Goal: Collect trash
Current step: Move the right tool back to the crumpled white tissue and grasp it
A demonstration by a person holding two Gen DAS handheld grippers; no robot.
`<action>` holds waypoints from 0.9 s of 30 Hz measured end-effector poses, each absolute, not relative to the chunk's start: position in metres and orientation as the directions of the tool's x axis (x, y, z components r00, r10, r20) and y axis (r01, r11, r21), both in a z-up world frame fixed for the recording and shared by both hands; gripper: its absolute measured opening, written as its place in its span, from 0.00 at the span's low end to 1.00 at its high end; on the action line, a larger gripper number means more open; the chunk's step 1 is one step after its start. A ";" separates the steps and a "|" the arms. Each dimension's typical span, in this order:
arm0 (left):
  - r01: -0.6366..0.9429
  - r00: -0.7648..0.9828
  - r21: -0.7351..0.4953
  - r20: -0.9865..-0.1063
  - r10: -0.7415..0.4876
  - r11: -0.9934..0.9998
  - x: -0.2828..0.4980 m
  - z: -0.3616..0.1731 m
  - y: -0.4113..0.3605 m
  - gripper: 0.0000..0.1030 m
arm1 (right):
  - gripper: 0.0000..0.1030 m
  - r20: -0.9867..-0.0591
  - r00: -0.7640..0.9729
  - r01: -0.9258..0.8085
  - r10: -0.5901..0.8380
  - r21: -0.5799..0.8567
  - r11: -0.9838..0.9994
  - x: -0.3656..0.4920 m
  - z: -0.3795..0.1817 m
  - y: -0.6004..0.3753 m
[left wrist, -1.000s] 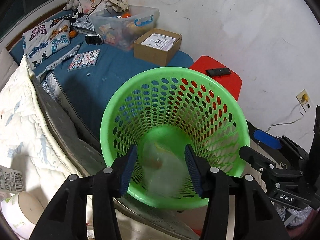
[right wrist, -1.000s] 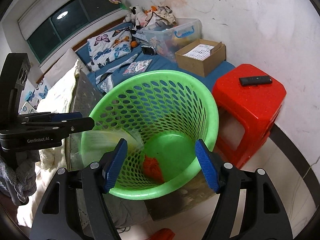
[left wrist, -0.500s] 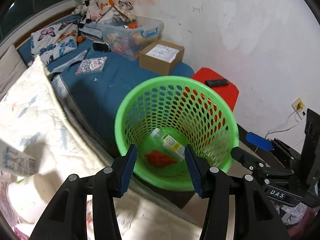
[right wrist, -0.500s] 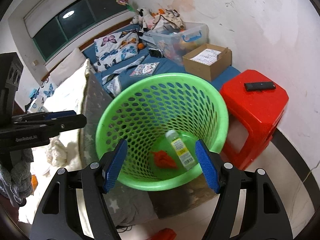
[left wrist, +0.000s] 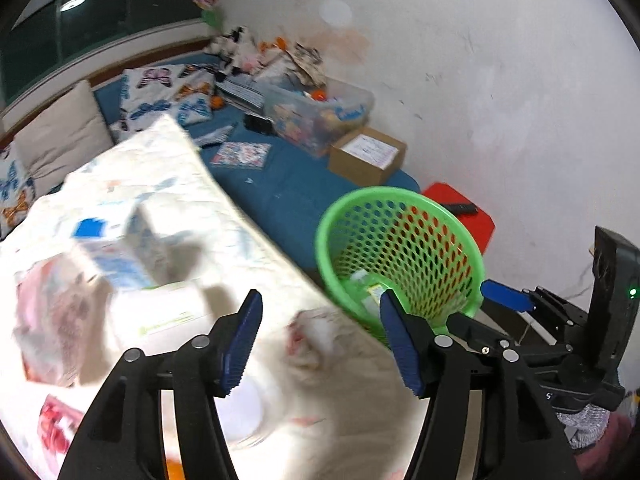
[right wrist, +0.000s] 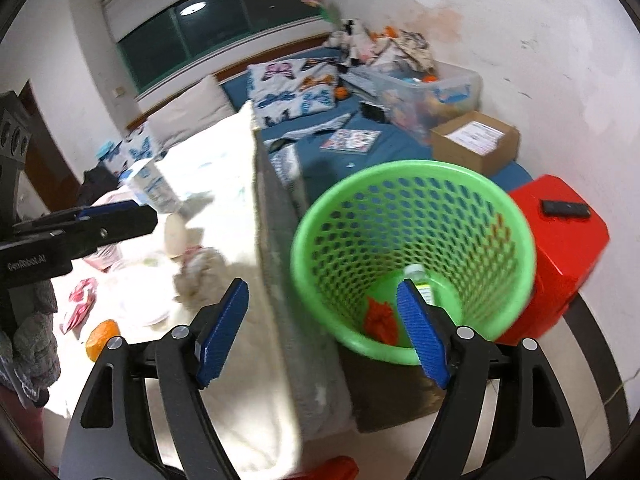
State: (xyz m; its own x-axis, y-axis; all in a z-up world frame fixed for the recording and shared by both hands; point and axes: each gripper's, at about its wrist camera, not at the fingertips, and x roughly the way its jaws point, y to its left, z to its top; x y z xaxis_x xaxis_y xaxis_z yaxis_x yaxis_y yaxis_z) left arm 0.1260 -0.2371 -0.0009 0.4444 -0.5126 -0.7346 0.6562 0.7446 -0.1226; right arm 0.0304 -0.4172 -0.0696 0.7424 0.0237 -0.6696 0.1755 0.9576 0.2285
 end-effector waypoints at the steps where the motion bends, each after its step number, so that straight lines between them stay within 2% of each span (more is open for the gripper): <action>1: 0.642 0.462 -0.123 -0.726 -0.509 0.757 0.126 0.002 -0.226 0.62 | 0.76 -0.669 0.743 0.161 0.032 0.225 0.961 0.033 -0.068 -0.411; 8: 0.540 0.556 -0.120 -0.692 -0.460 0.833 0.125 0.009 -0.165 0.68 | 0.79 -0.672 0.736 0.072 0.084 0.201 0.977 0.049 -0.065 -0.369; 17: 0.417 0.607 -0.126 -0.698 -0.379 0.900 0.123 -0.009 -0.103 0.68 | 0.79 -0.701 0.702 0.008 0.127 0.186 0.983 0.074 -0.081 -0.336; 27: 0.355 0.594 -0.155 -0.724 -0.350 0.922 0.116 -0.039 -0.068 0.68 | 0.79 -0.737 0.663 -0.004 0.128 0.168 0.986 0.108 -0.104 -0.327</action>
